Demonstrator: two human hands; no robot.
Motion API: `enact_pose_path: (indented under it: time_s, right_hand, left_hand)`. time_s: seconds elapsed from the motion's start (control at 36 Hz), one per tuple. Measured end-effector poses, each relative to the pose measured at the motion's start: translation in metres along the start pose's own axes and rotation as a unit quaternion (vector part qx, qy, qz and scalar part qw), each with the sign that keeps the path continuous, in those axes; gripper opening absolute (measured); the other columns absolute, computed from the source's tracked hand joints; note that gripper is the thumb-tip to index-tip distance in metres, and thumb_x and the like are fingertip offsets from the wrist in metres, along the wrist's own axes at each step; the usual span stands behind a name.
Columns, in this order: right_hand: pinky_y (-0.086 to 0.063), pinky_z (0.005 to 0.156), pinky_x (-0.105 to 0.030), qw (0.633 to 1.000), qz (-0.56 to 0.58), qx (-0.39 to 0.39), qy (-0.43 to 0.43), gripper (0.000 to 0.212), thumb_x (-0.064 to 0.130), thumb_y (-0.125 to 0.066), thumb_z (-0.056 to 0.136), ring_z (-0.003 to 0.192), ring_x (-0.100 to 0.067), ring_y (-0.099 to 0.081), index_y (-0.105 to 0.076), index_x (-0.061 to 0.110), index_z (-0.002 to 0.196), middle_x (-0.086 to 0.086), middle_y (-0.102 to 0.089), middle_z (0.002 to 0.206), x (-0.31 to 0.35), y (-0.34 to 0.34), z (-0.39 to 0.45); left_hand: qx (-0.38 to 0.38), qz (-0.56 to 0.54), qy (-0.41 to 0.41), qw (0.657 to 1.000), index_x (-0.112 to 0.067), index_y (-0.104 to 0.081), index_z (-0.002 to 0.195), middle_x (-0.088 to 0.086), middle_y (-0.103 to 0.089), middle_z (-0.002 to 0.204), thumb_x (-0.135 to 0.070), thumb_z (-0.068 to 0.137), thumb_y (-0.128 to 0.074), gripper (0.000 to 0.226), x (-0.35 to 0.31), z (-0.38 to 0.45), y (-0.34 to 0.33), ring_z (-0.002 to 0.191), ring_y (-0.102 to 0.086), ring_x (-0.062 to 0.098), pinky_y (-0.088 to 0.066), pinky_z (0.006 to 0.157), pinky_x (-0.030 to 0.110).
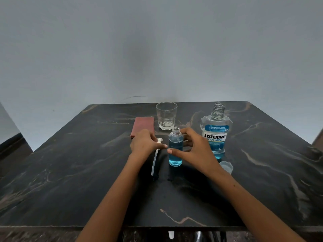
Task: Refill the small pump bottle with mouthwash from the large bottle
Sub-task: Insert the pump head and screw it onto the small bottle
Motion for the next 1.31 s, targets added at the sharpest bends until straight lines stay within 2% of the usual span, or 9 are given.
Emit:
enact_pose_path:
  time_s: [0.08,0.22,0.33,0.42,0.53,0.78,0.97,1.11,1.31]
  right_hand:
    - [-0.047,0.072,-0.002,1.000,-0.005,0.001,0.001,0.053,0.042,-0.082,0.064,0.088,0.004,-0.061,-0.052,0.028,0.105,0.015,-0.061,0.100,0.000,0.000,0.001]
    - [-0.048,0.071,-0.003,1.000,-0.009,0.004,0.005,0.050,0.041,-0.082,0.065,0.087,0.006,-0.060,-0.051,0.030,0.103,0.016,-0.061,0.099,0.001,0.001,0.001]
    - [-0.049,0.070,-0.005,1.000,-0.015,0.008,0.005,0.050,0.042,-0.081,0.066,0.089,0.002,-0.060,-0.050,0.032,0.104,0.016,-0.060,0.103,0.001,0.000,0.001]
    - [-0.049,0.072,-0.005,1.000,-0.018,0.012,0.002,0.050,0.042,-0.080,0.067,0.090,0.005,-0.058,-0.049,0.033,0.104,0.019,-0.058,0.103,0.001,0.000,0.001]
    - [-0.049,0.075,-0.008,1.000,-0.012,0.018,-0.005,0.050,0.041,-0.080,0.067,0.091,0.007,-0.057,-0.048,0.035,0.104,0.022,-0.056,0.102,0.000,-0.001,0.001]
    - [-0.049,0.071,-0.005,1.000,-0.002,0.019,-0.008,0.049,0.039,-0.082,0.066,0.089,0.009,-0.058,-0.049,0.035,0.102,0.029,-0.055,0.094,0.001,0.000,0.000]
    - [-0.047,0.068,-0.002,1.000,-0.002,0.020,-0.011,0.049,0.041,-0.080,0.068,0.088,0.010,-0.057,-0.048,0.035,0.105,0.024,-0.055,0.101,0.000,0.000,0.000]
    - [-0.050,0.072,-0.007,1.000,0.004,0.020,-0.015,0.050,0.042,-0.080,0.067,0.092,0.003,-0.060,-0.050,0.033,0.106,0.020,-0.058,0.104,-0.001,-0.001,0.001]
    - [-0.048,0.070,-0.004,1.000,0.003,0.019,-0.016,0.050,0.044,-0.079,0.067,0.090,0.007,-0.058,-0.049,0.035,0.105,0.022,-0.057,0.102,-0.002,-0.001,0.001]
  left_hand:
    - [-0.001,0.011,-0.005,1.000,-0.016,-0.072,0.098,0.003,-0.071,0.100,-0.034,0.070,-0.082,0.035,-0.004,0.002,-0.002,0.096,-0.064,0.020,-0.050,0.079,0.033]
    - [0.003,-0.021,-0.011,1.000,-0.015,-0.075,0.093,0.004,-0.073,0.094,-0.029,0.071,-0.081,0.027,-0.006,0.004,-0.003,0.092,-0.067,0.020,-0.054,0.084,0.037]
    - [-0.015,-0.112,-0.036,0.993,-0.018,-0.071,0.071,0.008,-0.075,0.088,-0.019,0.068,-0.085,0.014,-0.012,0.005,0.007,0.080,-0.068,0.017,-0.057,0.084,0.038]
    - [-0.039,-0.211,-0.049,0.975,-0.012,-0.074,0.074,0.010,-0.075,0.088,-0.013,0.063,-0.087,0.018,-0.015,0.005,0.022,0.082,-0.071,0.019,-0.058,0.083,0.037]
    - [-0.070,-0.280,-0.069,0.955,-0.008,-0.075,0.089,0.006,-0.075,0.087,-0.015,0.060,-0.090,0.033,-0.020,0.002,0.046,0.082,-0.071,0.015,-0.054,0.075,0.023]
    - [-0.116,-0.450,-0.114,0.878,-0.016,-0.072,0.081,-0.004,-0.075,0.077,-0.006,0.066,-0.084,0.021,-0.041,-0.017,0.088,0.074,-0.071,0.006,-0.051,0.064,0.010]
    - [-0.125,-0.514,-0.152,0.835,-0.018,-0.071,0.083,-0.008,-0.075,0.073,-0.011,0.067,-0.084,0.022,-0.060,-0.035,0.111,0.071,-0.070,0.000,-0.050,0.065,0.008]
    - [-0.132,-0.542,-0.179,0.811,-0.013,-0.071,0.086,-0.009,-0.075,0.071,-0.007,0.068,-0.083,0.022,-0.071,-0.043,0.123,0.069,-0.070,-0.001,-0.050,0.063,0.008]
    - [-0.139,-0.548,-0.206,0.799,-0.010,-0.072,0.089,-0.007,-0.076,0.073,-0.006,0.069,-0.082,0.023,-0.078,-0.051,0.131,0.072,-0.070,0.001,-0.050,0.065,0.010]
Point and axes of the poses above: each hand's wrist, its own z-axis towards the middle knuckle, its own y-axis out of the back of the hand, x = y × z, the point moved 6 cm from there along z, towards the middle knuckle
